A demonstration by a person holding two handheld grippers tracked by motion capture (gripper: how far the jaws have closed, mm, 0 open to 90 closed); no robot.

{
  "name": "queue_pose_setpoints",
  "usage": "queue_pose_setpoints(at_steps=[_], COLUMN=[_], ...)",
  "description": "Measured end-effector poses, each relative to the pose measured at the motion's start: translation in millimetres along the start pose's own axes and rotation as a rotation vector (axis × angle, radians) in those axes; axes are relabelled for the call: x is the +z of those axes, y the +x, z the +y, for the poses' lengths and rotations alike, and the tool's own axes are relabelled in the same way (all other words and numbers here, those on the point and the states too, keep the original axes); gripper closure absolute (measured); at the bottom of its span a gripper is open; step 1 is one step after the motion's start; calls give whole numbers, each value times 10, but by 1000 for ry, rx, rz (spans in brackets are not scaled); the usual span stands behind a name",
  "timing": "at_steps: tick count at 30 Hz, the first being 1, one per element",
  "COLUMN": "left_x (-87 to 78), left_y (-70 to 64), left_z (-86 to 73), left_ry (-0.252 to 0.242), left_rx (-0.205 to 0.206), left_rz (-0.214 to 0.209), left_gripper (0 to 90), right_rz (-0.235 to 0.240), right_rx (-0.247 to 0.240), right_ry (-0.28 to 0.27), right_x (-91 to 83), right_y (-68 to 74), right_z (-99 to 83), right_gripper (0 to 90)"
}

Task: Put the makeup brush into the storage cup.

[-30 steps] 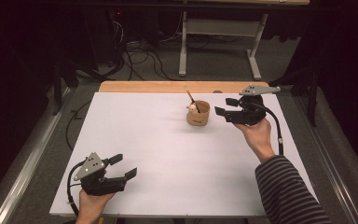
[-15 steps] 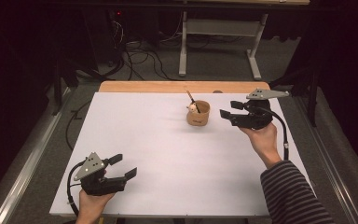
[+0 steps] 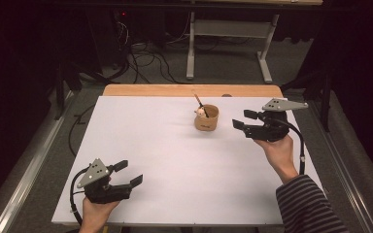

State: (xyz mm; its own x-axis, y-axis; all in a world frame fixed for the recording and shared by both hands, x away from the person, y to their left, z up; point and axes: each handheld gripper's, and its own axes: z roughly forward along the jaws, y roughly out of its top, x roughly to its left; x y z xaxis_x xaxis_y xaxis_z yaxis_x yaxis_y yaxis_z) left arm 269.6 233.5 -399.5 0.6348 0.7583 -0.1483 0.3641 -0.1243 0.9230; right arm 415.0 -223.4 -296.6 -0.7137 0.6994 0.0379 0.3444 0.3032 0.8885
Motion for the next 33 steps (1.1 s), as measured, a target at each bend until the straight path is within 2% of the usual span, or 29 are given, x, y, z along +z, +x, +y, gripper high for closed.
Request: queue_pose_setpoints(at_steps=[12,16,19,27,33], left_x=[-2,-2,0,3,1], left_y=[-4,-6,-7,-9,-8], left_z=[0,0,1,0,0], left_ry=[-2,-1,0,0,1], left_rx=[-1,1,0,-1,-2], left_rz=[-1,0,-1,-1,-2], left_gripper=[244,244,244,244,244], right_rz=[14,1,-12,-9,-17], right_rx=[15,31,27,27,7], right_ry=[-38,-47,-51,-57,-56], right_x=[-137,-197,-230,-316,-367], right_y=[50,56,62,111,152], right_z=[-122,-167,-196,-273,-340], right_gripper=[406,383,375,366,356])
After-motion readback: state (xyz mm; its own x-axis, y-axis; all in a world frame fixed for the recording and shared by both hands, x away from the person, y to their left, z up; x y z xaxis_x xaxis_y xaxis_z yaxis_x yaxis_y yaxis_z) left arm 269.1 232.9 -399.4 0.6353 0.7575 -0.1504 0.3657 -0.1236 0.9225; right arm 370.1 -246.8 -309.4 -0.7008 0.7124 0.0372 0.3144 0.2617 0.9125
